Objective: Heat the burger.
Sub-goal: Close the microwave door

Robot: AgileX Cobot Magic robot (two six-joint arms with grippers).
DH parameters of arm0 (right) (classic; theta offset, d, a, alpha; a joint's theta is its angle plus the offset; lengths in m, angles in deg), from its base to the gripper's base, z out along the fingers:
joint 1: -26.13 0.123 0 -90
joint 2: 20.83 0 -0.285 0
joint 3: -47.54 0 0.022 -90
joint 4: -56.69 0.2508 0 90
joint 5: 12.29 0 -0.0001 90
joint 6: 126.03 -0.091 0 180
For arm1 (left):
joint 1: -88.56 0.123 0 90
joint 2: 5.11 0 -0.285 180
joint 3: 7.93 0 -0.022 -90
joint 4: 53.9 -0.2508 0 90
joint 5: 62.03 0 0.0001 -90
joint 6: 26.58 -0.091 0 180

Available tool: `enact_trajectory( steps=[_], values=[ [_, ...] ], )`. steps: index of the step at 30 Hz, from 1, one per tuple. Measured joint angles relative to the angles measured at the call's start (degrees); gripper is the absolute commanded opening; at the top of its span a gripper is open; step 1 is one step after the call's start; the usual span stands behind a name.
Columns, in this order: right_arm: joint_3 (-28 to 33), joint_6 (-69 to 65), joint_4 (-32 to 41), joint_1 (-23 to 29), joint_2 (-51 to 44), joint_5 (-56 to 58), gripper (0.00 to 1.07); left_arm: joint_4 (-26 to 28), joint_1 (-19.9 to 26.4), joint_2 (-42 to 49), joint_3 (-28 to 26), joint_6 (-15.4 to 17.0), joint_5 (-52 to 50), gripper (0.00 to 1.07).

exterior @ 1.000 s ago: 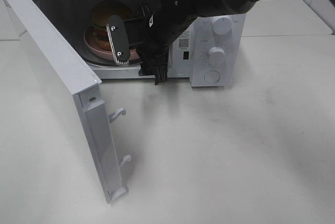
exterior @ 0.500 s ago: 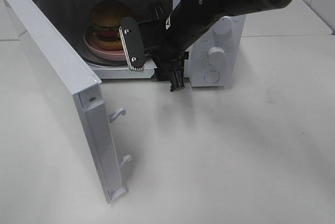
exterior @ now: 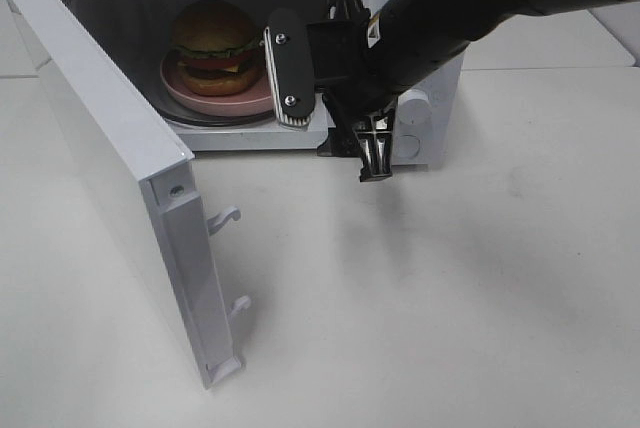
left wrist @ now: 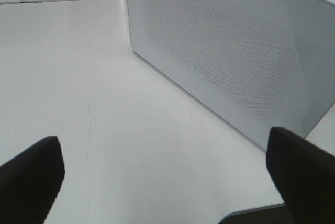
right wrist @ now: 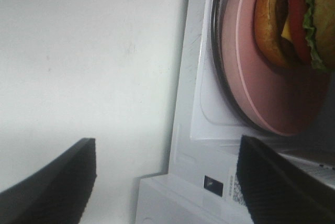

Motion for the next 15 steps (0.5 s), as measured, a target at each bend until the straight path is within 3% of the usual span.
enact_trajectory(
  steps=[10, 15],
  values=[
    [8.19, -8.25, -0.80, 0.00, -9.34, 0.46, 0.74, 0.00, 0.00, 0.00, 0.00, 0.00, 0.00, 0.98],
    [13.87, -19.19, -0.97, 0.00, -16.84, 4.47, 0.74, 0.00, 0.00, 0.00, 0.00, 0.00, 0.00, 0.98]
  ],
)
